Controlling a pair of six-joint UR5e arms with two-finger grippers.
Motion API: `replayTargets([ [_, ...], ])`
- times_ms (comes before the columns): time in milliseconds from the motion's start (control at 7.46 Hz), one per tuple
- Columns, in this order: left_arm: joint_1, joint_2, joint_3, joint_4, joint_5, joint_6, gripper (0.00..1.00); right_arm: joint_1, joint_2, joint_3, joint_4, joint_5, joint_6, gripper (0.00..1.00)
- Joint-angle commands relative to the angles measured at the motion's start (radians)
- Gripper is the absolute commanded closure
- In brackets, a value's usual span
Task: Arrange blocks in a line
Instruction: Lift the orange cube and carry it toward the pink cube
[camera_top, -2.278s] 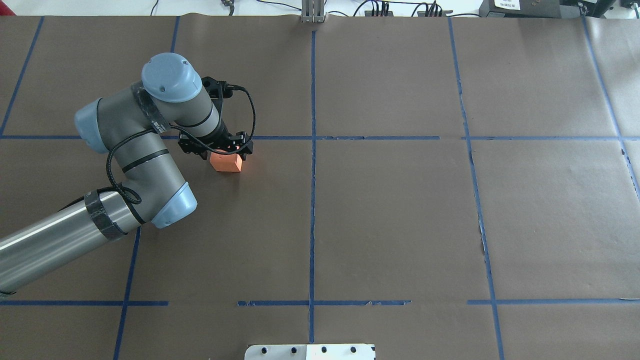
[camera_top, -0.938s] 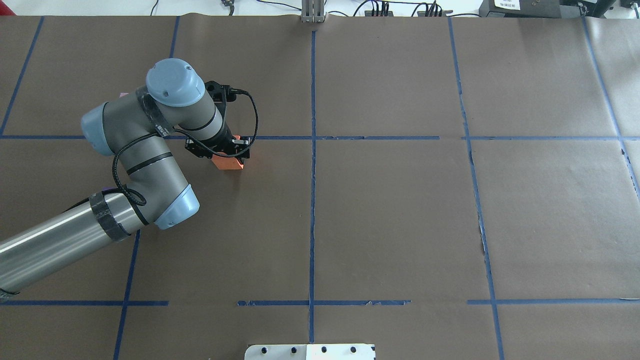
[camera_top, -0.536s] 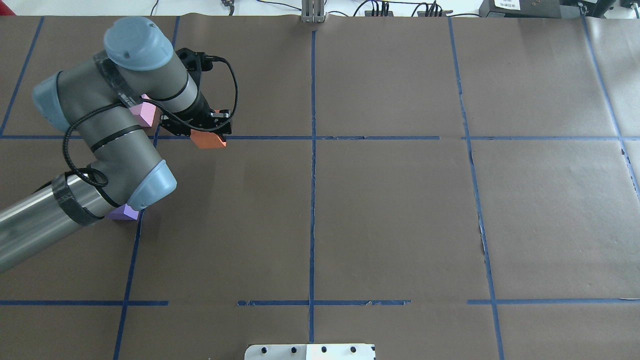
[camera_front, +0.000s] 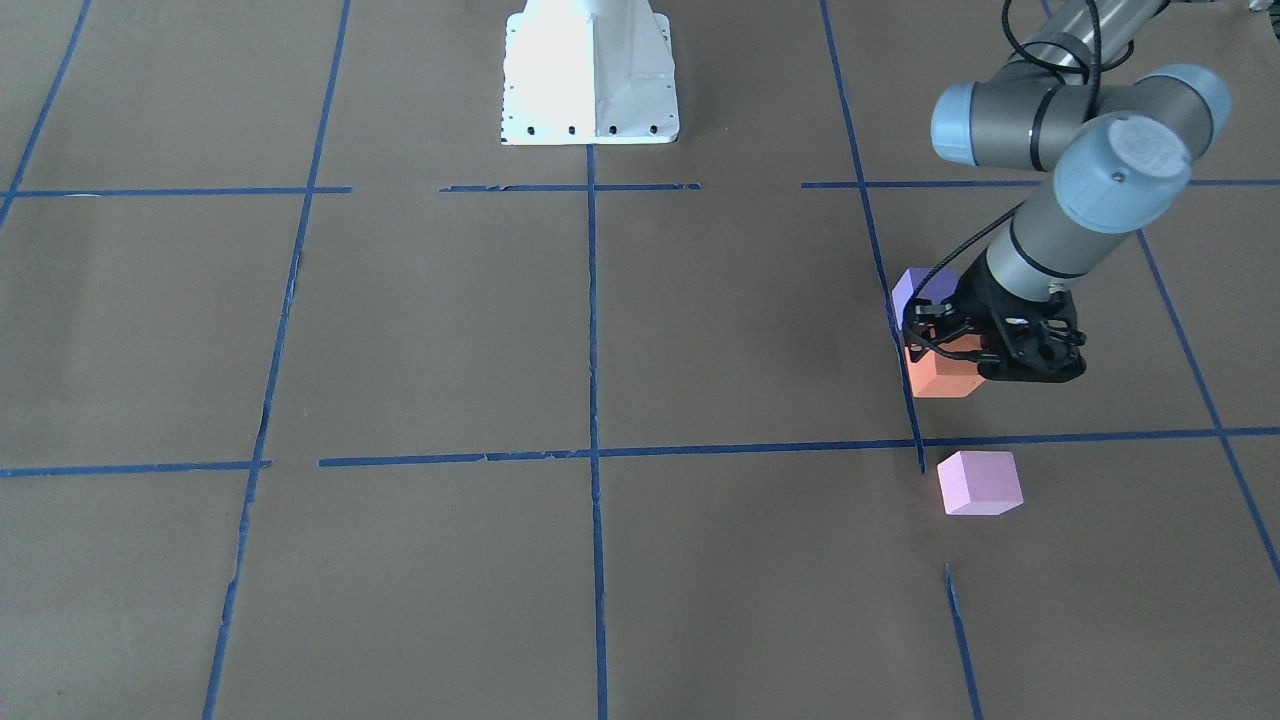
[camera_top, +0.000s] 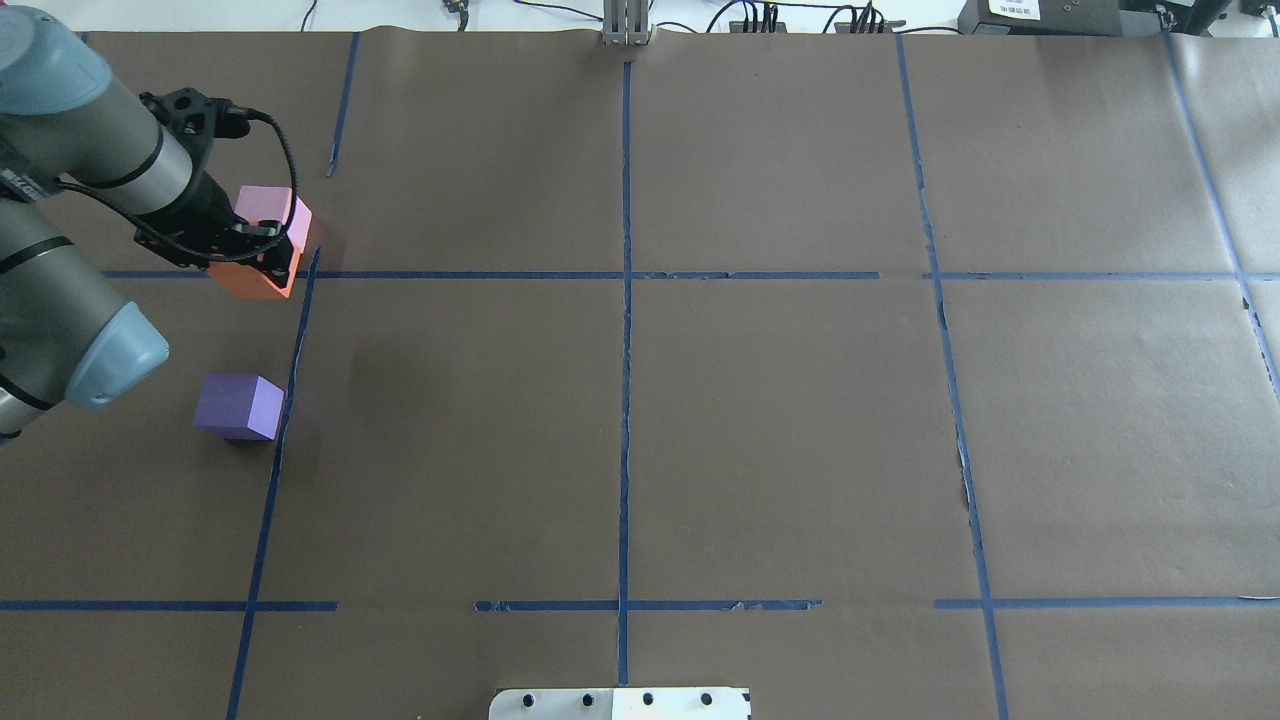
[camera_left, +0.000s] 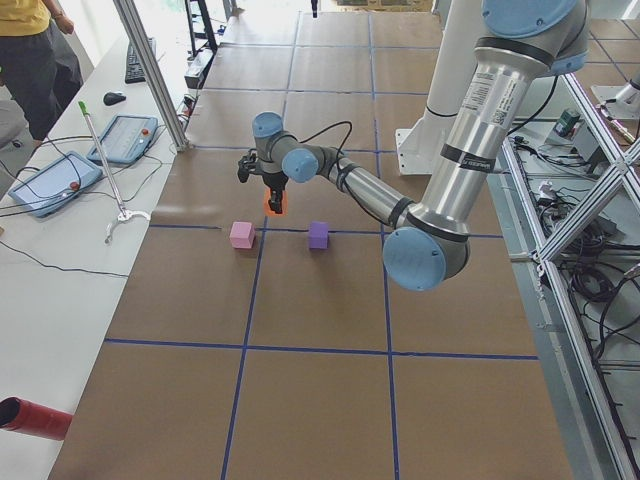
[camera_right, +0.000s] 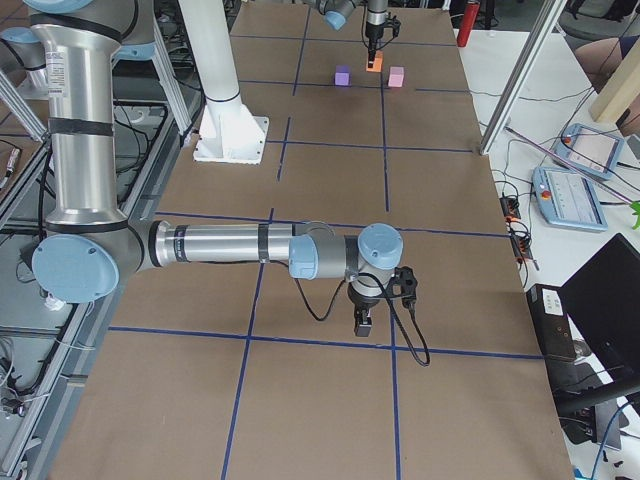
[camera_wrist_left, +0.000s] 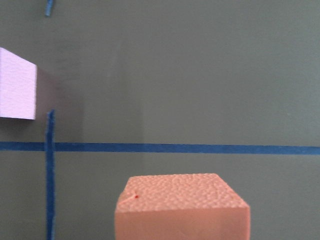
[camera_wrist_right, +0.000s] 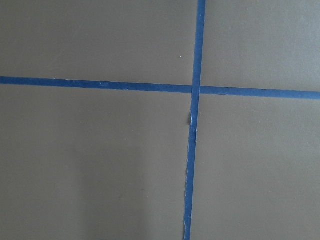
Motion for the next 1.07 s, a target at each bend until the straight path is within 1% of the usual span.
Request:
replayTargets([
  [0,-0.020,0.033,0.050,-0.049,-0.022,0.064,0.95,0.000,0.000,0.000,0.000,0.000,0.000,0.00],
  [134,-0.019,0.032,0.070,-0.063,-0.022,0.062,0.95,0.000,0.000,0.000,0.000,0.000,0.000,0.00],
  [402,-0.014,0.020,0.174,-0.180,-0.022,0.055,0.95,0.000,0.000,0.000,0.000,0.000,0.000,0.00],
  [536,-0.013,0.012,0.193,-0.191,-0.022,0.038,0.95,0.000,0.000,0.000,0.000,0.000,0.000,0.00],
  [938,0.033,0.009,0.208,-0.224,-0.019,-0.039,0.95,0.000,0.000,0.000,0.000,0.000,0.000,0.00],
])
